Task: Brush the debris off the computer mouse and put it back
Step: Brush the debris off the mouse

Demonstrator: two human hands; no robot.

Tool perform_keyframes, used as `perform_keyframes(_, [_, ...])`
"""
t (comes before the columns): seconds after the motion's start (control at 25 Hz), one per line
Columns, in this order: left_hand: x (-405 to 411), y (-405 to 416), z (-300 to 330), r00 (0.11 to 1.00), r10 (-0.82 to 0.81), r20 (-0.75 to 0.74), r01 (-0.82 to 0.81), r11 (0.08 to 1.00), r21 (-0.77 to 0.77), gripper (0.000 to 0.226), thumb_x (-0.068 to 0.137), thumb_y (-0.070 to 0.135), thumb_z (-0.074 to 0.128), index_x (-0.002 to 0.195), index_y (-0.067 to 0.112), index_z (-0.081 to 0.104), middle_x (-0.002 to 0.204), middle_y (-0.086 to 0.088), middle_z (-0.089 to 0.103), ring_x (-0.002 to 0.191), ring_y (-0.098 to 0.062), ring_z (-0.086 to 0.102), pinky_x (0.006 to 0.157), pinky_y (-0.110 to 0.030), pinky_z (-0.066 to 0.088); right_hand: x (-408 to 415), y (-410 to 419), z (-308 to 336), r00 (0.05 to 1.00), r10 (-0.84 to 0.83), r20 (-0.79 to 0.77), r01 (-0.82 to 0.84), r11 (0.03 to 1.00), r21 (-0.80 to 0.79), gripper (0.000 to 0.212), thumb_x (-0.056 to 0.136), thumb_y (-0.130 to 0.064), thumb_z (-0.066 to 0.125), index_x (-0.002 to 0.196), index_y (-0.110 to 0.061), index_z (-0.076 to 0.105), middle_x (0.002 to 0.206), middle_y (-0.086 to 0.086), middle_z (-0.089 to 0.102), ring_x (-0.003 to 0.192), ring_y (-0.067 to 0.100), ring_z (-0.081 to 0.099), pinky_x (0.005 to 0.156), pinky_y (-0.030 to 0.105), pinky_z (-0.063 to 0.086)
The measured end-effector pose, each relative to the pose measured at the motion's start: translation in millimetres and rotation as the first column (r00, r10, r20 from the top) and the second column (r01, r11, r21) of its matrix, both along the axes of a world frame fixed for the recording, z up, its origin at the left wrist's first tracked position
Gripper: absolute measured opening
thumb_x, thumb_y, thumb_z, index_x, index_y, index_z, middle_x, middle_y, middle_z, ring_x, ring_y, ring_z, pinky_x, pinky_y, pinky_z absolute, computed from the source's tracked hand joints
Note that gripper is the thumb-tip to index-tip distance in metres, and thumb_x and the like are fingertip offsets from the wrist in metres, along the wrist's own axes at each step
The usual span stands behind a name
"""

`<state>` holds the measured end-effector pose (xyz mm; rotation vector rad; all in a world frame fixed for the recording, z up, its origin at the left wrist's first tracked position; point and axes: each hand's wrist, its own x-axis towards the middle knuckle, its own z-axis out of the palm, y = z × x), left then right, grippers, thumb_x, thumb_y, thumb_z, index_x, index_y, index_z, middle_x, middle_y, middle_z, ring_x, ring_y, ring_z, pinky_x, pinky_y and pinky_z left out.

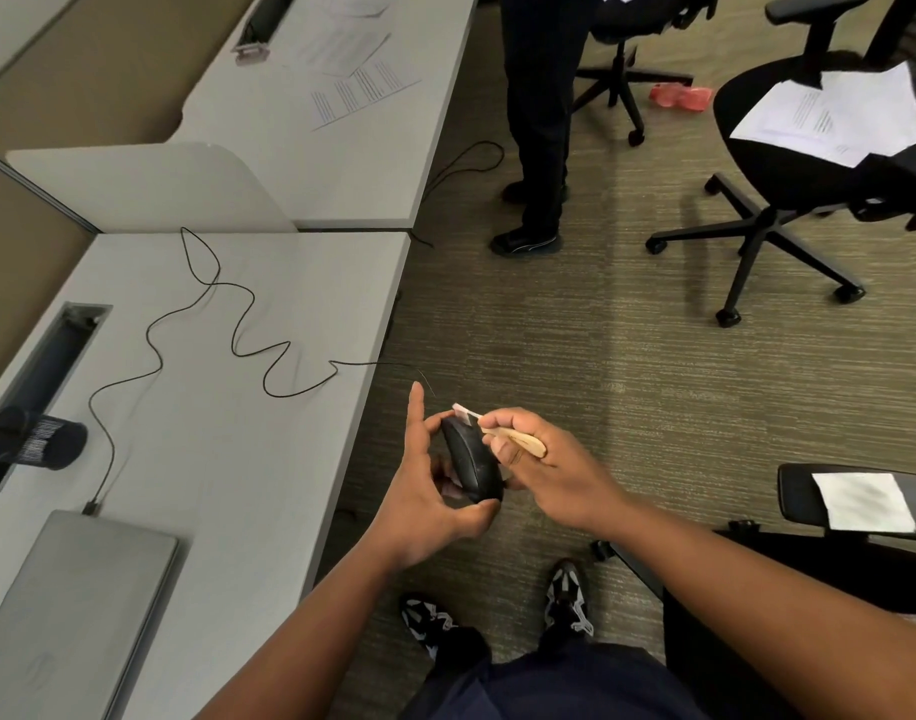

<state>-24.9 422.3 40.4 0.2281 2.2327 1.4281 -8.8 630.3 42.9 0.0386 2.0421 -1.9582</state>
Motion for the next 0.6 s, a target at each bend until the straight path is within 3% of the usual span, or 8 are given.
perform_keyframes(0.16, [4.4, 3.4, 0.9, 1.000, 0.027, 0.010, -0.027, 0.999, -0.025, 0.136, 0.066, 0.038, 0.097, 0.166, 0.049, 0.006, 0.161, 0.020, 0.037, 0.133, -0.011, 0.061, 0.100, -0.029, 0.059, 2.1, -1.0, 1.5, 0.998, -0.055, 0.000, 0.055, 0.994, -0.099, 0.031, 0.104, -0.026, 0.060, 0.113, -0.054, 0.066, 0.119, -0.011, 0.073, 0.115, 0.010, 0.069, 0.094, 0.030, 0.060])
perform_keyframes(0.24, [5.0, 3.4, 1.2, 1.000, 0.027, -0.009, -0.028, 0.999, -0.036, 0.131, 0.064, 0.048, 0.097, 0.166, 0.046, 0.016, 0.164, 0.018, 0.033, 0.140, -0.006, 0.052, 0.105, -0.031, 0.057, 1.6, 0.1, 1.7, 0.996, -0.081, 0.026, 0.084, 0.987, -0.134, 0.037, 0.104, -0.019, 0.061, 0.110, -0.055, 0.068, 0.118, -0.011, 0.074, 0.115, 0.004, 0.068, 0.090, 0.022, 0.057])
perform_keyframes(0.36, [4.5, 2.3, 0.8, 0.998, 0.045, 0.035, -0.045, 0.999, -0.010, 0.130, 0.063, 0.047, 0.100, 0.165, 0.047, 0.020, 0.169, 0.016, 0.029, 0.149, -0.010, 0.043, 0.112, -0.033, 0.052, 0.5, 1.8, -0.8, 0.992, -0.100, 0.073, 0.110, 0.981, -0.158, 0.033, 0.103, -0.015, 0.064, 0.117, -0.044, 0.068, 0.118, -0.003, 0.073, 0.114, 0.006, 0.069, 0.093, 0.032, 0.061])
perform_keyframes(0.44, [4.6, 3.4, 1.3, 0.997, 0.056, 0.061, -0.056, 0.998, 0.004, 0.130, 0.063, 0.043, 0.101, 0.164, 0.050, 0.021, 0.170, 0.015, 0.028, 0.147, -0.011, 0.045, 0.103, -0.021, 0.054, 0.5, 2.6, -0.8, 0.993, -0.086, 0.077, 0.096, 0.985, -0.142, 0.032, 0.102, -0.014, 0.065, 0.123, -0.037, 0.066, 0.120, -0.001, 0.071, 0.110, 0.004, 0.069, 0.093, 0.032, 0.060])
perform_keyframes(0.52, [4.2, 5.1, 3.1, 0.994, 0.072, 0.081, -0.074, 0.997, 0.018, 0.129, 0.063, 0.036, 0.102, 0.164, 0.049, 0.022, 0.169, 0.013, 0.031, 0.142, -0.008, 0.049, 0.100, -0.021, 0.056, 0.7, 2.7, 0.4, 0.995, -0.074, 0.064, 0.082, 0.989, -0.127, 0.034, 0.101, -0.013, 0.067, 0.124, -0.036, 0.065, 0.120, -0.002, 0.070, 0.104, -0.002, 0.068, 0.089, 0.025, 0.057])
perform_keyframes(0.6, [3.3, 6.0, 4.2, 0.992, 0.085, 0.095, -0.089, 0.995, 0.043, 0.126, 0.064, 0.027, 0.102, 0.163, 0.048, 0.027, 0.167, 0.014, 0.035, 0.139, -0.005, 0.052, 0.098, -0.022, 0.057, 0.6, 2.6, 1.2, 0.994, -0.077, 0.081, 0.088, 0.987, -0.131, 0.033, 0.101, -0.013, 0.066, 0.123, -0.038, 0.065, 0.121, -0.003, 0.071, 0.111, 0.001, 0.068, 0.094, 0.030, 0.058])
